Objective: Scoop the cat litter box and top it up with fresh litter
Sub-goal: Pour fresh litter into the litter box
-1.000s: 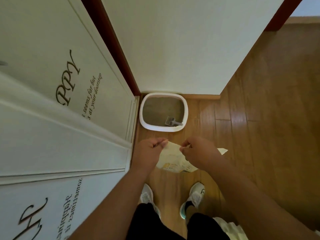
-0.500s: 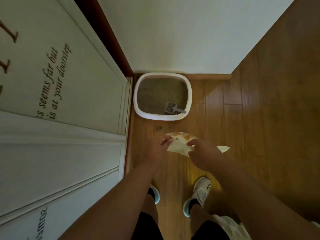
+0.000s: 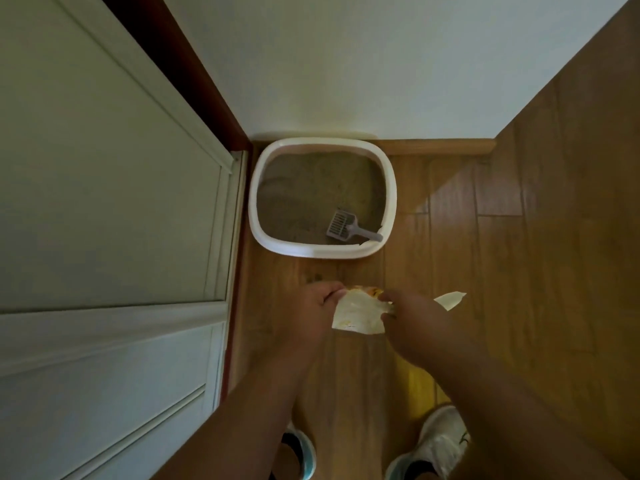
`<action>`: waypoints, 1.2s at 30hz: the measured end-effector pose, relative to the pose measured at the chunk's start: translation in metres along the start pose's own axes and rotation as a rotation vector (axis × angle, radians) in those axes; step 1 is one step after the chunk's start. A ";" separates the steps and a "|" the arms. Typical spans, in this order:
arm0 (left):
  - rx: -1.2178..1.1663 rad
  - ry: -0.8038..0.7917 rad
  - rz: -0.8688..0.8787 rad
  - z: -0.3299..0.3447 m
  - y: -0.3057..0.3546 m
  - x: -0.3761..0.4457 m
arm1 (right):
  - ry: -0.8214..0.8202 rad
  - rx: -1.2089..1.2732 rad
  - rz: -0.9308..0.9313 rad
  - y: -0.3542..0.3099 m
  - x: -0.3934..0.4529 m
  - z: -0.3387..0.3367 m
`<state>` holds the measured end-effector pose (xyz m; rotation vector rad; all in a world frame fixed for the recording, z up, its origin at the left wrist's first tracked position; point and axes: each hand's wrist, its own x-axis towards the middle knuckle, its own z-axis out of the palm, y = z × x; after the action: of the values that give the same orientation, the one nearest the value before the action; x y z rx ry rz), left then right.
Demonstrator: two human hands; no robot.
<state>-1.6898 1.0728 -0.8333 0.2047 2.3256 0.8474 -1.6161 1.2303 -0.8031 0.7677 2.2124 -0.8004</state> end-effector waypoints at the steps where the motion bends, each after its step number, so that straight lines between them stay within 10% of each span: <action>1: 0.016 0.003 0.006 0.005 -0.003 0.011 | 0.000 -0.001 -0.006 0.003 0.012 0.003; 21: 0.472 0.134 0.538 0.050 -0.018 0.175 | 0.504 -0.025 -0.252 0.105 0.163 0.003; 36: 0.614 0.224 0.622 0.077 0.009 0.147 | 0.353 0.034 -0.247 0.122 0.162 -0.008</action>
<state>-1.7570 1.1708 -0.9493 1.1930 2.7152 0.3993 -1.6339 1.3615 -0.9566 0.7031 2.6544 -0.8769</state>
